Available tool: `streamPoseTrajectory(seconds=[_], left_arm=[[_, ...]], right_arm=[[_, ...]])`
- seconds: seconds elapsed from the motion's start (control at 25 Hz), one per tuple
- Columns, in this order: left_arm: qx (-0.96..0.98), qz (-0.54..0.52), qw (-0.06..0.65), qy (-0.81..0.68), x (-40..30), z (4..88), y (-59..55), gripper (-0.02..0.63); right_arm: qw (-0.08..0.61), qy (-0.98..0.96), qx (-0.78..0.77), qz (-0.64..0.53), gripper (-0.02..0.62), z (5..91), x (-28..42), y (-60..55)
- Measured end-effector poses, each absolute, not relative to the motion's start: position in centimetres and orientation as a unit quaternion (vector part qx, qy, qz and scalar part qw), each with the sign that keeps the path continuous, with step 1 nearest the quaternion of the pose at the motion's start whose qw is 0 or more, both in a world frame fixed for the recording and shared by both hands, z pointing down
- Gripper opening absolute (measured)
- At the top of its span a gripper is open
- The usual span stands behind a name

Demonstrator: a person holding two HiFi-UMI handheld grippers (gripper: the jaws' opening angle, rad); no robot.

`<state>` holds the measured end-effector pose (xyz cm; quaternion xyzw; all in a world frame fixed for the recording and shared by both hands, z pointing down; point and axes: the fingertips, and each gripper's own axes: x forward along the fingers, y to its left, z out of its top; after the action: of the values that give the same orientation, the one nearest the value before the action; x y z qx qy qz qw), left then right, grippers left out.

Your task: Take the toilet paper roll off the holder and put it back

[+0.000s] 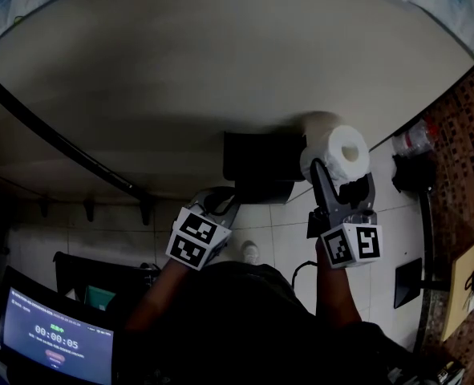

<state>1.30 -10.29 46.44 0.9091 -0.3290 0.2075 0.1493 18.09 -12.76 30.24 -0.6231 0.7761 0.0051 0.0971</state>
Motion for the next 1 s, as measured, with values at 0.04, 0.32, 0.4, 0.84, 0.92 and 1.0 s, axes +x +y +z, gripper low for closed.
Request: streamPoseTrajectory(seconds=[0.04, 0.32, 0.4, 0.84, 0.92, 1.0], left_arm=[[0.910, 0.209, 0.150, -0.325, 1.3, 46.3, -10.2, 0.061], [0.915, 0.207, 0.177, -0.299, 1.5, 45.6, -9.5, 0.067], [0.914, 0.205, 0.190, -0.293, 1.5, 45.4, -9.2, 0.069], [0.909, 0.207, 0.211, -0.294, 0.5, 45.1, -9.1, 0.069], [0.908, 0.203, 0.214, -0.296, 0.4, 45.1, -9.3, 0.069], [0.908, 0.196, 0.219, -0.298, 0.3, 45.3, -9.7, 0.069]], right_arm=[[0.098, 0.774, -0.625, 0.006, 0.425, 30.2, 18.3, -12.7], [0.099, 0.750, -0.653, -0.020, 0.425, 32.3, 21.9, -12.6], [0.101, 0.743, -0.660, -0.048, 0.425, 34.4, 23.3, -12.7], [0.264, 0.747, -0.529, -0.303, 0.423, 44.5, 20.7, -15.6], [0.311, 0.738, -0.495, -0.337, 0.422, 45.1, 19.6, -16.3], [0.353, 0.724, -0.471, -0.360, 0.422, 45.6, 19.3, -16.8]])
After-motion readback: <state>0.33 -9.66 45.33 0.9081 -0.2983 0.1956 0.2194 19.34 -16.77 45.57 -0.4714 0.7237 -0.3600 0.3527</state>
